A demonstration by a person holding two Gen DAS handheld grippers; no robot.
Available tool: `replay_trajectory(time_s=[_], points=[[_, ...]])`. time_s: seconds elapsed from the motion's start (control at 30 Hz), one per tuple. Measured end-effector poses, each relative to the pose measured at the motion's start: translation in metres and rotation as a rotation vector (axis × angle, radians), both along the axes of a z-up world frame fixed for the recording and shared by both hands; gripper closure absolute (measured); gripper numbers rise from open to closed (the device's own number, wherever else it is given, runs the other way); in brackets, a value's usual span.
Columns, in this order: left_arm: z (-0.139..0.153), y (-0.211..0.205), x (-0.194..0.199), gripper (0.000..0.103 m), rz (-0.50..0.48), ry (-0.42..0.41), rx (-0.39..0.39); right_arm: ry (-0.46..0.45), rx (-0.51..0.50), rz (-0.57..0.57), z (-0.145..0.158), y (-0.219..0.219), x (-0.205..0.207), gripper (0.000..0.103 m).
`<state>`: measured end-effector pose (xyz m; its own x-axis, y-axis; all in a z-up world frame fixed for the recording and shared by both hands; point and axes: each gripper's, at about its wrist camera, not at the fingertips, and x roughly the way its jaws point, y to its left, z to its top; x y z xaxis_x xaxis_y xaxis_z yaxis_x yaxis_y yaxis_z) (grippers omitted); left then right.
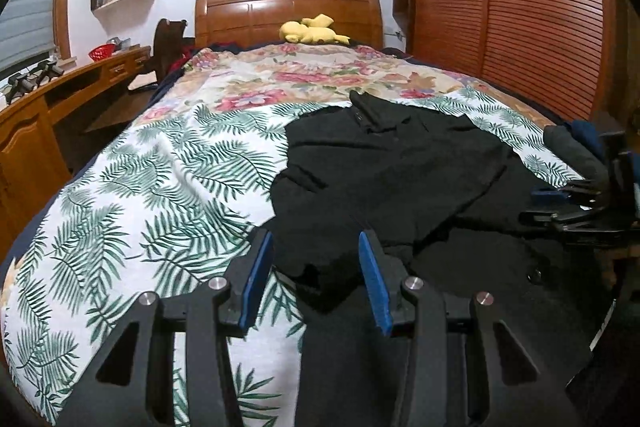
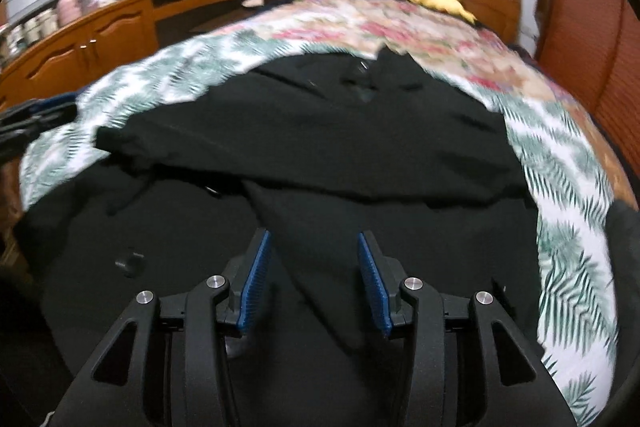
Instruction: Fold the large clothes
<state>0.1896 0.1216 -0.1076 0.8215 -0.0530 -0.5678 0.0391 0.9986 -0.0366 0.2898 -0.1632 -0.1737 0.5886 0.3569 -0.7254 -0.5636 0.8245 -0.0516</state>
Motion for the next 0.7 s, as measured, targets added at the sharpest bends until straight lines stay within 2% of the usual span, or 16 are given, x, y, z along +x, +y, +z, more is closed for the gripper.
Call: replay_trajectory(time_s=[0.07,0.13,0.23,0.7], points=[[-0.003,-0.002,0.003,0.06,-0.01,0.012,-0.001,0.012,-0.012,-0.027,-0.014,-0.007,0.007,0.058],[-0.007,-0.005,0.006,0.06,-0.017,0.027,-0.003,0.042,0.017,-0.043,-0.022,-0.013,0.013,0.058],[-0.011,-0.008,0.01,0.06,-0.021,0.047,-0.005,0.042,0.044,-0.051,-0.023,-0.016,0.015,0.058],[-0.034,-0.018,0.026,0.06,-0.01,0.123,0.021,0.018,0.046,-0.054,-0.026,-0.015,0.01,0.057]])
